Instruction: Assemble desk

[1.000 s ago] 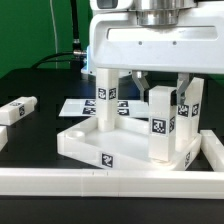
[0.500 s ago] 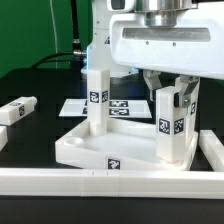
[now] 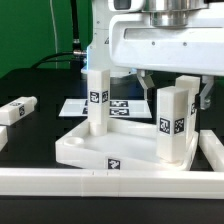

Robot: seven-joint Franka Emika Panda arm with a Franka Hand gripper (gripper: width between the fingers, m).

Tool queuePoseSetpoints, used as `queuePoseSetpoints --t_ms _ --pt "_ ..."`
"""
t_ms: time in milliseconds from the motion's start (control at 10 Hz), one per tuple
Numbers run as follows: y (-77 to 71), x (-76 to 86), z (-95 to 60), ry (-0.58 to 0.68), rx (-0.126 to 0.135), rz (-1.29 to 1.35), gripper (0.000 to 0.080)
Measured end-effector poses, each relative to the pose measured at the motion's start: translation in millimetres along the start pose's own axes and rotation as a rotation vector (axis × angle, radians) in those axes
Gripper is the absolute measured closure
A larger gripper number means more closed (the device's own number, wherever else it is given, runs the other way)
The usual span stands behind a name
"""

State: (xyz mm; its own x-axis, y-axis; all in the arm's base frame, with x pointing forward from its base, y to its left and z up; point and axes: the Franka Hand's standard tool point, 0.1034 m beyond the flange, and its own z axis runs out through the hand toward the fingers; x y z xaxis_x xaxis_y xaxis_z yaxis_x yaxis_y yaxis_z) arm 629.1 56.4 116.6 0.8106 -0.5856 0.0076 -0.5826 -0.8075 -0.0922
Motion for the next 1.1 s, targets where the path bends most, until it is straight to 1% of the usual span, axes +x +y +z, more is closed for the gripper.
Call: queuePoseSetpoints --t_ms 100,700,900,1100 --pt "-0.3 -0.2 0.0 0.000 0.000 -0.096 0.0154" --pt "-2.5 -1.0 0.6 0.009 -0.003 -0.637 0.0151" --pt "-1.3 0.0 0.5 0.012 -0.011 -0.771 0.0151" --pt "3.0 2.5 1.3 0.012 -0.015 -0.920 0.0151"
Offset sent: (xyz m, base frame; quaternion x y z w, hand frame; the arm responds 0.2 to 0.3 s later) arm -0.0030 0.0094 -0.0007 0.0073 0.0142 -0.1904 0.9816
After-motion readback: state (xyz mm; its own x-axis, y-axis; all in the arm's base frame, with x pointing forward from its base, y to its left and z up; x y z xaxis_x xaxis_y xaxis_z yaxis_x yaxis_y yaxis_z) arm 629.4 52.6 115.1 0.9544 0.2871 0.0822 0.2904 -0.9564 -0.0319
